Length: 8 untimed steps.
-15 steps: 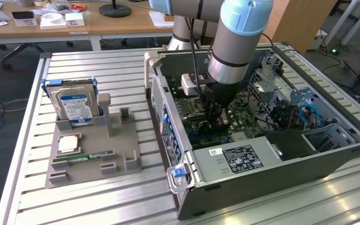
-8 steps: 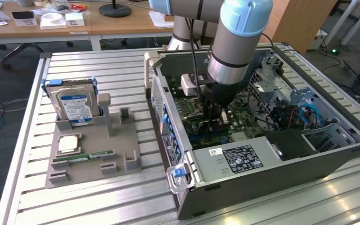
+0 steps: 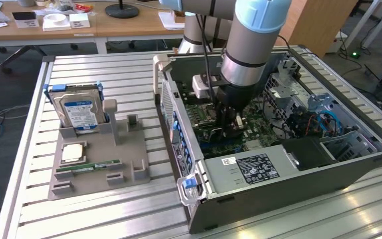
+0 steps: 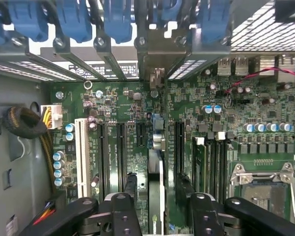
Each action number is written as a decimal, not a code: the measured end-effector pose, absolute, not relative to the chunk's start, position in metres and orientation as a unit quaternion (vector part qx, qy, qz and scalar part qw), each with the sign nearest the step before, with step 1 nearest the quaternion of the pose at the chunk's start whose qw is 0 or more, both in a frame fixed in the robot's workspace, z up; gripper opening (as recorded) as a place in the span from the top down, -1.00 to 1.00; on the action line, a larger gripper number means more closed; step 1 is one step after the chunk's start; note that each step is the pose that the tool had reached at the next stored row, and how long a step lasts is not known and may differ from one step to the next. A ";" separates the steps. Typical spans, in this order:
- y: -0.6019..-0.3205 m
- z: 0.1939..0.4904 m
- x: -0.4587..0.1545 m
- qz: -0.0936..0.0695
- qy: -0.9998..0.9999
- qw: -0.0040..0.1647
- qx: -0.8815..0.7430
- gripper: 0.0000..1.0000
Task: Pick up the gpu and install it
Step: 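Insert the gpu into the slot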
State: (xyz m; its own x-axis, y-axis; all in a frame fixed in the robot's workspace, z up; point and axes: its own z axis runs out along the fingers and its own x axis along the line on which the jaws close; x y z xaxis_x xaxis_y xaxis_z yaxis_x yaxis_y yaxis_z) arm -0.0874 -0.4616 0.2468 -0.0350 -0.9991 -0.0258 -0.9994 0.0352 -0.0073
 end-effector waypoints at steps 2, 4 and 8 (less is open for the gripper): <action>-0.462 0.252 -0.087 0.006 0.719 0.012 -0.695 0.09; -0.462 0.257 -0.087 0.006 0.719 0.012 -0.695 0.09; -0.461 0.269 -0.087 0.006 0.719 0.012 -0.695 0.09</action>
State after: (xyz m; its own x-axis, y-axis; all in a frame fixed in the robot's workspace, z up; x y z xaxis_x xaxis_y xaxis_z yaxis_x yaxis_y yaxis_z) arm -0.0874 -0.4614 0.2693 -0.0349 -0.9991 -0.0259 -0.9994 0.0351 -0.0081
